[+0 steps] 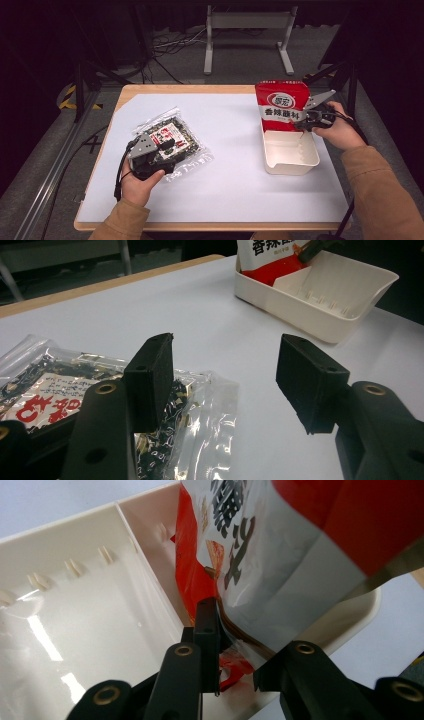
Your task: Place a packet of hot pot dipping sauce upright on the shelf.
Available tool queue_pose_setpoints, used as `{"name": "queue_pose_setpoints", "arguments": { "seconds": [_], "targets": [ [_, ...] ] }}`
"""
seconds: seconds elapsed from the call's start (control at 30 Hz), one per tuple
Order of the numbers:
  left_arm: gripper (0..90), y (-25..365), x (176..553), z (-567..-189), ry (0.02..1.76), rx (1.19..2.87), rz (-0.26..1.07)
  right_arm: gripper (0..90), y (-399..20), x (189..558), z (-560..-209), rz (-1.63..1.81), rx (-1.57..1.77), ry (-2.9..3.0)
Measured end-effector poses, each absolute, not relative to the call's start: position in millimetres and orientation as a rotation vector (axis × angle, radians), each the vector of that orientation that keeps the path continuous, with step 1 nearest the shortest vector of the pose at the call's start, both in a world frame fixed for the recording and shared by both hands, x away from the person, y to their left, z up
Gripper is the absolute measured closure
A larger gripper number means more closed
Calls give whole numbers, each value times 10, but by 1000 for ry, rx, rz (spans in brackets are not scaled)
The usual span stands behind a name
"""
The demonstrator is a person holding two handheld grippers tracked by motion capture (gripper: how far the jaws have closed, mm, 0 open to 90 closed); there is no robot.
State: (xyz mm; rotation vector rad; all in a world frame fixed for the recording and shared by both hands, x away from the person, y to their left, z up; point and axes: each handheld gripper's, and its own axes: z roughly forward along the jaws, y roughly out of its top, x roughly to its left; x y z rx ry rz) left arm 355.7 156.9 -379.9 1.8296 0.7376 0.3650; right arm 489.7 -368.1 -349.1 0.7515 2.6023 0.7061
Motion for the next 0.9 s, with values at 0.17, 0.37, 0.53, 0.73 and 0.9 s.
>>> {"name": "queue_pose_setpoints", "arguments": {
  "seconds": [0.17, 0.37, 0.53, 0.73, 0.9],
  "targets": [
    [405, 1571, 3560, -3802, 743, 1826, 359, 545, -3653, 4888, -3415, 717, 774, 2614],
    [405, 1552, 3562, -3806, 737, 1832, 355, 611, -3569, 4867, -3121, 855, 733, 2529],
    [405, 1559, 3564, -3805, 735, 1834, 357, 842, -3521, 4885, -3029, 871, 720, 2503],
    [405, 1581, 3567, -3813, 747, 1828, 359, 889, -3578, 4869, -3122, 839, 760, 2544],
    [405, 1567, 3565, -3808, 738, 1833, 363, 893, -3631, 4855, -3191, 812, 792, 2560]
  ]
}}
